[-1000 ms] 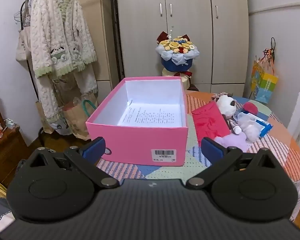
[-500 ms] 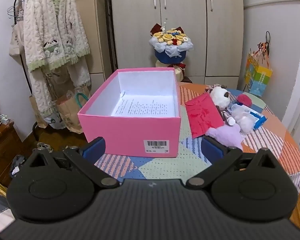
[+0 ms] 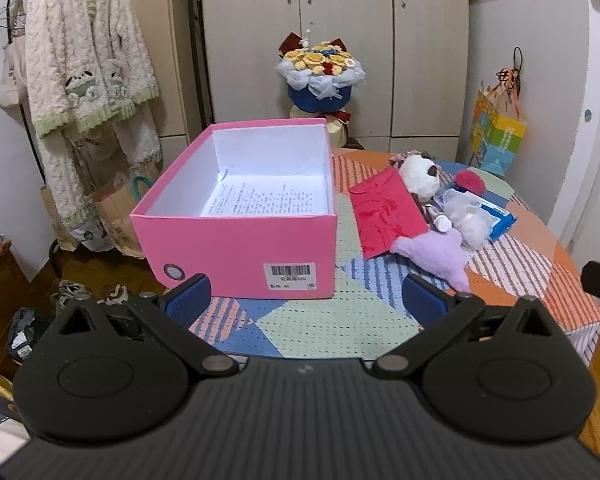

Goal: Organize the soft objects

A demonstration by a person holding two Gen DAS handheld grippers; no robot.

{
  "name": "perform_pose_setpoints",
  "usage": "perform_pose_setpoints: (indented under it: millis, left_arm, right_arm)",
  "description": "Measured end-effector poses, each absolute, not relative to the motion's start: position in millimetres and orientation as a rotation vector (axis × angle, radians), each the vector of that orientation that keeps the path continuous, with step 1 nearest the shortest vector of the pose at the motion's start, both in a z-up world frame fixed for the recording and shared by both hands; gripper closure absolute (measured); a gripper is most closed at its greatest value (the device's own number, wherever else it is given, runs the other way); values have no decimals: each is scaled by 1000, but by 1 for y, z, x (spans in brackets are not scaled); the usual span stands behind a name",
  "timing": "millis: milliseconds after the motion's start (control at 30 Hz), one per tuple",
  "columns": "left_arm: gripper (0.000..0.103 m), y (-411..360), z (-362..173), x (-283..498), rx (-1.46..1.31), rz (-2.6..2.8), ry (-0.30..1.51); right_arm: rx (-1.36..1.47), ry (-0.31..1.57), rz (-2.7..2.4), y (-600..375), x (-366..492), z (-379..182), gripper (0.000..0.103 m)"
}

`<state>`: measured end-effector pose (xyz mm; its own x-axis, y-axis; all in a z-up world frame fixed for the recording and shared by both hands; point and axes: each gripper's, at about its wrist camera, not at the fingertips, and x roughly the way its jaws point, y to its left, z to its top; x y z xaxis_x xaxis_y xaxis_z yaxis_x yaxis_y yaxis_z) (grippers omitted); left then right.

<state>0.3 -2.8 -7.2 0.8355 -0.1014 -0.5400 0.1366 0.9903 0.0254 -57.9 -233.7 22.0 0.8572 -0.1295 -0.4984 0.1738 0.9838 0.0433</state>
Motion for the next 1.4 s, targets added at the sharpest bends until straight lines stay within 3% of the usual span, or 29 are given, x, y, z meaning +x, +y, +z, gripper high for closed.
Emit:
perform_pose_setpoints:
  millis: [1400]
  left_arm:
    - [0, -3, -17, 2, 82, -161, 565]
  right_arm:
    - [36, 546, -146, -223, -55, 16, 0]
